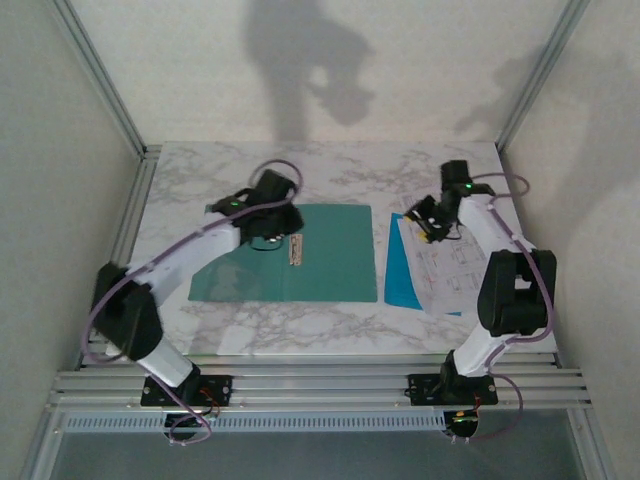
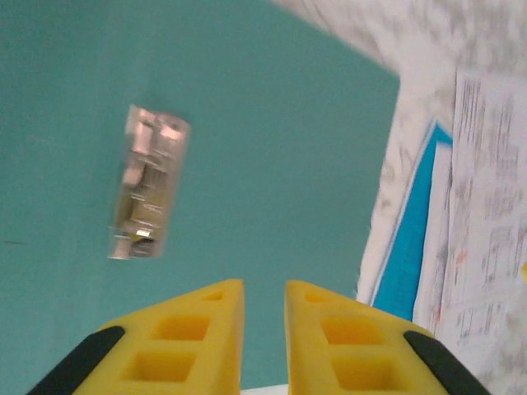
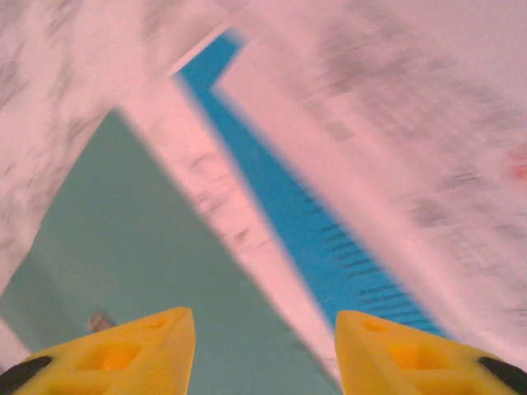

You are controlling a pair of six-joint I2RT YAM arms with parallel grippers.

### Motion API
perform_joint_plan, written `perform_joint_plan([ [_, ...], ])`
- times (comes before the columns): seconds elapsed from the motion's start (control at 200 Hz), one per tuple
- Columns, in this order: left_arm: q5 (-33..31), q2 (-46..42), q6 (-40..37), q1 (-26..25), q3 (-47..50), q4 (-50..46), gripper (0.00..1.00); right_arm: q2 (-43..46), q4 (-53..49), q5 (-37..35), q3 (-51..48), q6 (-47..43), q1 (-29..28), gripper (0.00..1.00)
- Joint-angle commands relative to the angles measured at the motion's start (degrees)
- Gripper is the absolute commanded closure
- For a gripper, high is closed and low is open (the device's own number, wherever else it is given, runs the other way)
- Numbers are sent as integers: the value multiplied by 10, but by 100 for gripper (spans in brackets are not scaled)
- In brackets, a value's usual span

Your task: Put the files into the folder

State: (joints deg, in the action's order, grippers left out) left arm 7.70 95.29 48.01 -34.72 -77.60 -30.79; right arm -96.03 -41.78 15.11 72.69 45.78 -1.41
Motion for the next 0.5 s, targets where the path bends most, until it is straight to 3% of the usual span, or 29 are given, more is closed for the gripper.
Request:
perform_joint_plan([
  [0.0, 47, 84, -6, -46, -49, 41, 84, 13, -38, -21, -41, -9, 47, 51],
  [0.245, 105, 232, -22, -116, -132, 60, 87, 12, -19, -24, -105, -6, 145, 51],
  [0.491, 115, 298, -24, -148, -150, 58, 90, 14, -22, -55, -139, -13, 183, 51],
])
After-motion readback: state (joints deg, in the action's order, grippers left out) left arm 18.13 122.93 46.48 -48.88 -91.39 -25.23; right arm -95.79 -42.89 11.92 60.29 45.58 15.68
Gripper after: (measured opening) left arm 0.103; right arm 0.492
